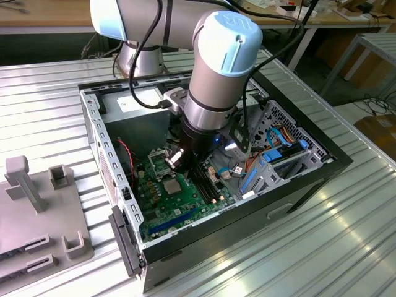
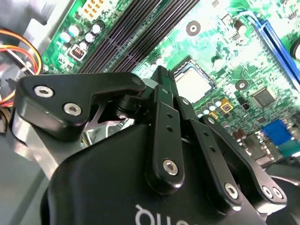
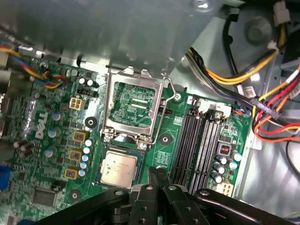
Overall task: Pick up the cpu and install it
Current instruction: 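Close the cpu cover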
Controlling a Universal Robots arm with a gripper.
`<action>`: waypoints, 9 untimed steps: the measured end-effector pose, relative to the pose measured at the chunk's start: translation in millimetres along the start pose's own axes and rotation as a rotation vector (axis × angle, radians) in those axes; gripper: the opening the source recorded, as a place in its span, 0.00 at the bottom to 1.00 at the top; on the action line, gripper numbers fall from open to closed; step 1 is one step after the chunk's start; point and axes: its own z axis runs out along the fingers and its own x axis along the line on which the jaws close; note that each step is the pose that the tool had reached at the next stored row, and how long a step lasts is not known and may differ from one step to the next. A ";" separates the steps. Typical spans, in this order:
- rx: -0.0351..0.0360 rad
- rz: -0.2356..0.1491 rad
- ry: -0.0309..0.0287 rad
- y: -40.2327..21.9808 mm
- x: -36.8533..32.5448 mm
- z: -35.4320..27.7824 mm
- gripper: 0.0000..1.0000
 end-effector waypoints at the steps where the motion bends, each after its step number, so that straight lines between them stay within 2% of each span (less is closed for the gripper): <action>1: 0.0000 -0.010 0.0001 0.1 -1.3 0.0 0.11; 9: -0.0001 -0.014 0.0002 0.0 -3.7 0.2 0.11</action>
